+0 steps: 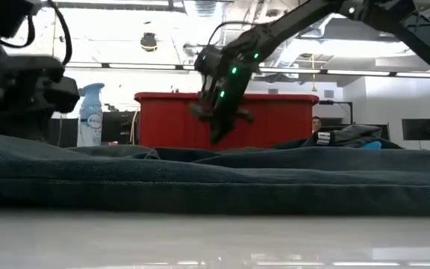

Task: Fold laundry
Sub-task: Fold the blue pants

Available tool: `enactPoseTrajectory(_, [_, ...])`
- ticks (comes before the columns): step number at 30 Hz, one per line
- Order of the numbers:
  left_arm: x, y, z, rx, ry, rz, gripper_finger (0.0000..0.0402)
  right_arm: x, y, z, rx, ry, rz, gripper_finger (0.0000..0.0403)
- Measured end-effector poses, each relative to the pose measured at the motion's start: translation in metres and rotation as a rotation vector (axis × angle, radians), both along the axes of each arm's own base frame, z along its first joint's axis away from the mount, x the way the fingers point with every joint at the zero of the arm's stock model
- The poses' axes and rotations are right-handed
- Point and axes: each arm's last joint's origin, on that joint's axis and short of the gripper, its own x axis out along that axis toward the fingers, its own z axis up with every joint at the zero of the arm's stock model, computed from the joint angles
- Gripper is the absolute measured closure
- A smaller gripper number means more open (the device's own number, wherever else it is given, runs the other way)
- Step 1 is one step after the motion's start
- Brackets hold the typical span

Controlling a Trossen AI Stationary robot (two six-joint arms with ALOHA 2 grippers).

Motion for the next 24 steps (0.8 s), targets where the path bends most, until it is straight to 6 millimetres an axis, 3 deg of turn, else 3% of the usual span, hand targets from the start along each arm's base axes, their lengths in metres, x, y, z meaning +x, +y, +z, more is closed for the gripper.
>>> enactPoseTrajectory(4, [0.007,-0.004,0.017,-0.022,-0.07,-0.041,0.0401,-0.018,-0.006,0.039,-0.039,-0.049,-0.005,0.0372])
enactPoseTrajectory(9, [0.007,0.01,0.056,0.044,-0.21,0.104,0.0401,-0.03,-0.008,0.071,0.062,-0.176,0.205,0.0385])
enactPoseTrajectory(14, [-0.01,0.039,0.091,0.205,-0.267,0.339,0.0401,-0.029,0.004,0.069,0.185,-0.185,0.286,0.0386])
enactPoseTrajectory(19, [-0.029,0.073,0.097,0.37,-0.207,0.587,0.0402,-0.02,0.026,0.065,0.207,-0.168,0.347,0.0386])
enactPoseTrajectory(21, [-0.032,0.086,0.097,0.362,-0.162,0.593,0.0401,-0.016,0.035,0.065,0.204,-0.166,0.376,0.0386])
enactPoseTrajectory(24, [-0.027,0.103,0.103,0.318,-0.165,0.437,0.0401,-0.012,0.05,0.065,0.218,-0.16,0.4,0.0386])
